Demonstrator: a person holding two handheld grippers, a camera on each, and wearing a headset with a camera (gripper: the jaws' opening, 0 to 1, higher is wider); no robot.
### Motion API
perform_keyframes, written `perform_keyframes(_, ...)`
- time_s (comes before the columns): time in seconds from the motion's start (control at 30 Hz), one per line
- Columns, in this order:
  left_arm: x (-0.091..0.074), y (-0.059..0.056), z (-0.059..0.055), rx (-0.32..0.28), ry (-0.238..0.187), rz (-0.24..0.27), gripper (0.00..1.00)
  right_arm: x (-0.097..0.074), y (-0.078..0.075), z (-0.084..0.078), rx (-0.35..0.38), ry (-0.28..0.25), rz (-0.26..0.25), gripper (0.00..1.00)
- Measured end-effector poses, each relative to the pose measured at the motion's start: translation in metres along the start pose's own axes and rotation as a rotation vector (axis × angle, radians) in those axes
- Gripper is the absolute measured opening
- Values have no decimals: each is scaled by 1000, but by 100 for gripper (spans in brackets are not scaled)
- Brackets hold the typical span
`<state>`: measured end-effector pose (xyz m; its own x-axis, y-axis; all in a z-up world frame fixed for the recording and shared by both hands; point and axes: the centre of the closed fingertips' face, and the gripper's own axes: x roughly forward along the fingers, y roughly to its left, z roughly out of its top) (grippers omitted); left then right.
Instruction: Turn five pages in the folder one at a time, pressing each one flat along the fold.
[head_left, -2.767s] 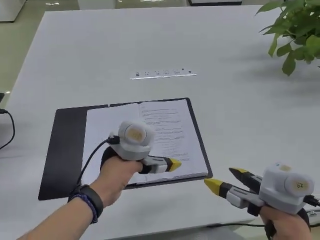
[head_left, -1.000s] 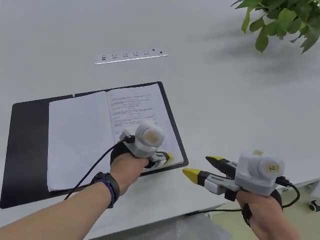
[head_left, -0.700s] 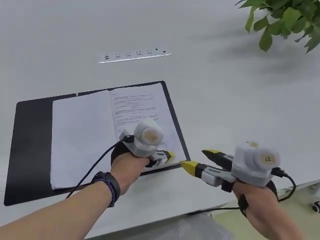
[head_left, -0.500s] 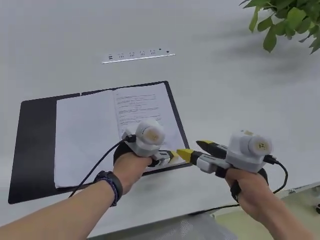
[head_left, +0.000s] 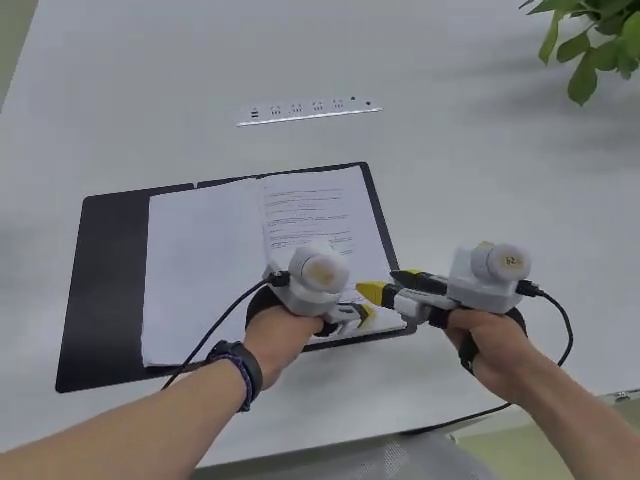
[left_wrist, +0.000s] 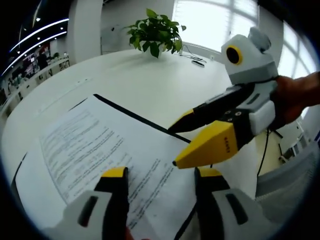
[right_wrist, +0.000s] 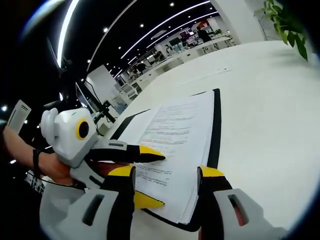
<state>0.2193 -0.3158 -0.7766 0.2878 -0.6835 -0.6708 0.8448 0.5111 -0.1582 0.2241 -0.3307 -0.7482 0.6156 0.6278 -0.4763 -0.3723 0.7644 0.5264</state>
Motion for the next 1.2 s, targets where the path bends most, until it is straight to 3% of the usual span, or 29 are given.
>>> perform_keyframes(0.2,3,-7,-4,67,5,26,62,-7,-4,-1,7,-13,-13,48)
perform_keyframes(0.33,2,-4,-6,119,9,40,60,-5,-2,-1,-3,-7,-6,48)
perform_keyframes(0.6,1,1,-5,115,-3,45,53,5,0,1,-2,4,9,49)
perform_keyframes(0.8,0,1,-4,107,-7,39,53,11,1,2,11,8,31,48)
perform_keyframes(0.9,-1,-1,-4,96,-7,28,55,11,3,2,32,4,48,43)
perform_keyframes(1.03,-2,-5,-1,35,-13,-13,62,6,0,0,45,5,44,37)
perform_keyframes(1.2,-8,-8,-4,23,12,-27,66,-2,0,-2,91,-16,51,16)
